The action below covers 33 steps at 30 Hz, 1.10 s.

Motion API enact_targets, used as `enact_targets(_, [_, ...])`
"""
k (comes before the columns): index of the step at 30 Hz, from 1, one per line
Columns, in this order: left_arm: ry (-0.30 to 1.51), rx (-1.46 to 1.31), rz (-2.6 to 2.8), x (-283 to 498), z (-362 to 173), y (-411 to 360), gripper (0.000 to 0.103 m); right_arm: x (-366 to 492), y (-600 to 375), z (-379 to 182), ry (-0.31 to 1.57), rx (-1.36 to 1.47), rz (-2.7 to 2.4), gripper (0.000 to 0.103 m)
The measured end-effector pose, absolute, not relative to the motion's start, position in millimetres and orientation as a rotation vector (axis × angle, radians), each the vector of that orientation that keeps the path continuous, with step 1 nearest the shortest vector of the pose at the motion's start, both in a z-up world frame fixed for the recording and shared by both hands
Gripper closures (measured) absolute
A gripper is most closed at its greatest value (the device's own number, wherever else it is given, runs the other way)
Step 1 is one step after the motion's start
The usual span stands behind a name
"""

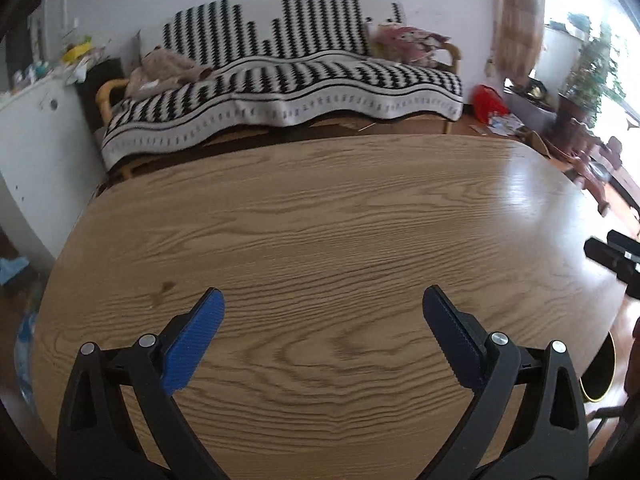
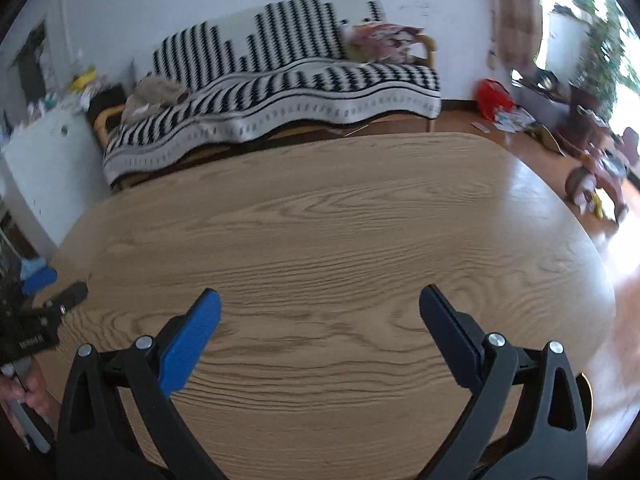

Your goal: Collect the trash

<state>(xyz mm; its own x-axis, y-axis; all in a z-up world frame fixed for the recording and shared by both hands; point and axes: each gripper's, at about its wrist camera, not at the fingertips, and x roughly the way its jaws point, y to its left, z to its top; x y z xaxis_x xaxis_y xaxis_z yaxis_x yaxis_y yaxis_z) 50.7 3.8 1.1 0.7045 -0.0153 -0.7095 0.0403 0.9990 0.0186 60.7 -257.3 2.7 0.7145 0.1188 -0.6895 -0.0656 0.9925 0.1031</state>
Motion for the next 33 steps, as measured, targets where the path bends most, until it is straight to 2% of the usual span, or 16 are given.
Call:
enact_targets(8, [0.782,-0.051,-0.032,55.5,3.5,30.5,0.007,72.1,-242.9,-14.0,0.794,0.049,0.113,0.007])
enact_targets(33, [0.777,-0.025,-0.026,54.5,1.3,21.3,0.007,68.1,-253.8,-14.4,0.799,0.045,0.110,0.007])
